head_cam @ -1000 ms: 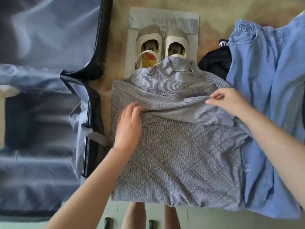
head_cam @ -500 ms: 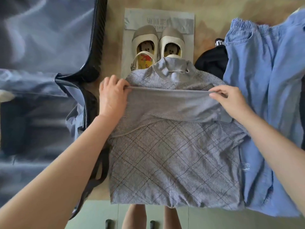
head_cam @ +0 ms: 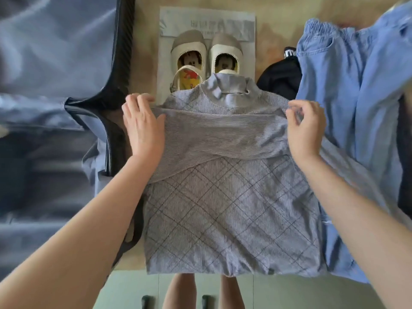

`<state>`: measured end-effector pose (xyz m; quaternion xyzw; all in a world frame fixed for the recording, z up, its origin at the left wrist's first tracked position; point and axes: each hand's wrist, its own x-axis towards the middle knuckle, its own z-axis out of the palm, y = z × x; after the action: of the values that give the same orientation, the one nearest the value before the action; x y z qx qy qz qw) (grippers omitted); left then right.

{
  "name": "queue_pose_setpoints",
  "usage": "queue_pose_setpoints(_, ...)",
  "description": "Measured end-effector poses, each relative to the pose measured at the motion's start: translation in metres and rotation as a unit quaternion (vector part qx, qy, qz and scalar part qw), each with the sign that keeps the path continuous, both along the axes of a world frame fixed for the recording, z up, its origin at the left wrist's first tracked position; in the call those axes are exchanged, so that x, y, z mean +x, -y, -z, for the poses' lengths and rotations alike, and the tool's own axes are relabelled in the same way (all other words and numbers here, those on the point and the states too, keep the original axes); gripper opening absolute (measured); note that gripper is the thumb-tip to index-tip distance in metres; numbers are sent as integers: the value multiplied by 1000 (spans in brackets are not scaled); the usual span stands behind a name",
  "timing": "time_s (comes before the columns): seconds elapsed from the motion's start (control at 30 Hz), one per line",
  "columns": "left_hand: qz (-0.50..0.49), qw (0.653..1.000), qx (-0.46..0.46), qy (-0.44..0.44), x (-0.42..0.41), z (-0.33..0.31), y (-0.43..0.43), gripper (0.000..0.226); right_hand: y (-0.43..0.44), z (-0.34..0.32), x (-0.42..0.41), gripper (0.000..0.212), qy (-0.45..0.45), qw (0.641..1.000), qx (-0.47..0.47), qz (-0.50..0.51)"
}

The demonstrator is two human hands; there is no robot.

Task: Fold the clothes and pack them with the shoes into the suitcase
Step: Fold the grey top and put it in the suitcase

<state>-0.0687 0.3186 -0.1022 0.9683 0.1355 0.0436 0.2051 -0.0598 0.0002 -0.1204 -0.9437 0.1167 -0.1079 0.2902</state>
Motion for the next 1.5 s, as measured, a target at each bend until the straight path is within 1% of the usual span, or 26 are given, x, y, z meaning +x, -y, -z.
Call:
queue_pose_setpoints(0.1, 87, 996, -13, -10, -34, 1, 10, 19, -3, 9, -47, 10, 11, 998, 57, 32)
queue_pose_setpoints(0.17, 177, 982, -37, -50, -69, 7, 21, 14, -6, 18, -87, 7, -29, 998, 34, 47)
queue_pose_setpoints(0.23, 225, 969, -30, -92, -99, 18, 25, 22, -5, 27, -115, 16, -80, 995, -19, 61)
queue_pose_setpoints(0.3, 224, 967, -25, -116, -110, 28, 22, 31, 1, 34, -124, 21, -106, 989, -25, 95)
queue_pose_setpoints(0.37, 223, 968, -16, -115, -107, 34, 17, 34, 7, 37, -117, 28, -118, 980, 13, 162)
queue_pose_setpoints(0.43, 223, 969, 4, -105, -102, 36, 15, 31, 10, 38, -103, 37, -149, 952, 71, 259)
queue_pose_setpoints(0.53, 220, 969, 16, -108, -96, 34, 14, 24, 7, 39, -89, 53, -182, 925, 105, 316)
queue_pose_setpoints(0.57, 221, 969, 15, -106, -95, 34, 13, 21, 6, 37, -86, 51, -177, 919, 128, 329)
queue_pose_setpoints(0.6, 222, 970, 13, -101, -93, 35, 11, 18, 6, 36, -82, 43, -166, 909, 165, 344)
queue_pose_setpoints(0.67, 225, 970, 14, -87, -91, 37, 8, 13, 0, 30, -77, 20, -141, 871, 260, 393)
queue_pose_setpoints(0.7, 229, 970, 18, -79, -91, 37, 7, 12, -1, 28, -75, 11, -116, 860, 285, 407)
queue_pose_setpoints(0.73, 232, 970, 20, -71, -92, 38, 6, 11, -3, 24, -74, 7, -84, 864, 286, 406)
queue_pose_setpoints(0.77, 233, 970, 20, -67, -94, 38, 5, 11, -2, 20, -74, 14, -55, 866, 291, 404)
queue_pose_setpoints(0.83, 225, 972, 20, -66, -99, 36, 1, 11, 2, 14, -74, 11, -21, 849, 350, 396)
queue_pose_setpoints(0.9, 220, 973, 22, -72, -105, 35, -3, 9, 6, 8, -74, 7, -30, 837, 392, 381)
queue_pose_setpoints(0.97, 224, 969, 21, -103, -110, 35, -3, 12, 9, 10, -78, 9, -73, 835, 396, 375)
queue_pose_setpoints(1.03, 229, 965, 26, -128, -114, 35, -2, 23, 13, 17, -82, 14, -115, 838, 382, 373)
queue_pose_setpoints(1.07, 234, 963, 34, -130, -114, 35, -1, 31, 14, 20, -84, 26, -122, 848, 356, 374)
queue_pose_setpoints(1.1, 239, 962, 44, -124, -112, 34, -1, 37, 15, 20, -85, 39, -121, 868, 311, 367)
queue_pose_setpoints(1.13, 242, 962, 51, -118, -109, 33, -1, 43, 14, 19, -85, 44, -109, 901, 239, 345)
queue_pose_setpoints(1.2, 246, 958, 59, -134, -101, 33, 0, 55, 8, 13, -86, 37, -51, 961, 112, 249)
queue_pose_setpoints(1.27, 249, 948, 66, -187, -96, 35, 0, 63, -7, 6, -87, 33, -19, 989, 64, 131)
queue_pose_setpoints(1.3, 247, 944, 72, -206, -94, 36, 0, 66, -16, 3, -87, 35, -28, 995, 50, 77)
queue_pose_setpoints(1.37, 236, 940, 84, -230, -89, 36, 0, 71, -27, 11, -86, 49, -90, 996, -2, -7)
queue_pose_setpoints(1.43, 220, 925, 81, -297, -79, 35, 2, 75, -28, 21, -84, 66, -180, 979, -80, -49)
queue_pose_setpoints(1.5, 211, 908, 80, -352, -73, 33, 4, 77, -28, 27, -84, 73, -242, 960, -125, -62)
